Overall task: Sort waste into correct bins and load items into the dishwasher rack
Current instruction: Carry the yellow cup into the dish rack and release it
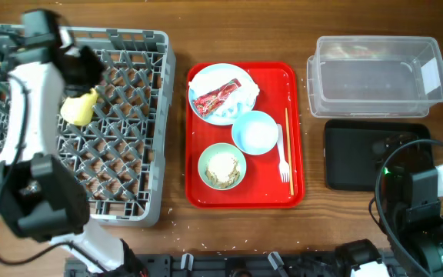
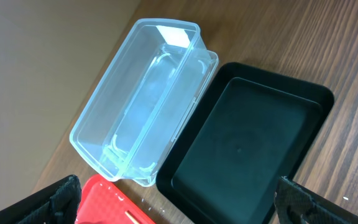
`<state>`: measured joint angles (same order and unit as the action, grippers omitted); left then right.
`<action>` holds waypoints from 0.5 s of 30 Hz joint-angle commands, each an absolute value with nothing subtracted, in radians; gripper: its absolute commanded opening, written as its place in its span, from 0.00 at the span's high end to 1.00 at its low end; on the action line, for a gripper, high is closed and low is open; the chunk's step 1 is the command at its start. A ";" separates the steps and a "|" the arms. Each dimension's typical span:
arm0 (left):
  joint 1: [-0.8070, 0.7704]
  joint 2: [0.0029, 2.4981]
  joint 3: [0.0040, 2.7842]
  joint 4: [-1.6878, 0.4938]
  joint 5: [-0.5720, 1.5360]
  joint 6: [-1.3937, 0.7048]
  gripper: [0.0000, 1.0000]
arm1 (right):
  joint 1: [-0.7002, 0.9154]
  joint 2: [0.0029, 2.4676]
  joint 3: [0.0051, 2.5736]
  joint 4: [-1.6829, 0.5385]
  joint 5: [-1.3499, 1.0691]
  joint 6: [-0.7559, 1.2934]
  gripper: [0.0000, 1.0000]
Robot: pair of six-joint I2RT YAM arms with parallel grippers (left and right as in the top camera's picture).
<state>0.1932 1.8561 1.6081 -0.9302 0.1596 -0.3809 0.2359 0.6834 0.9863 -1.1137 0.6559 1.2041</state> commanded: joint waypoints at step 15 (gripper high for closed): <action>0.288 1.860 1.605 -1.076 -0.218 -0.518 0.96 | 0.237 0.685 0.989 -1.112 0.680 1.211 0.00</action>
<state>0.2379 1.8973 1.6157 -1.0370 -0.1902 -0.4370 0.2359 0.6834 0.9863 -1.1141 0.6559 1.2041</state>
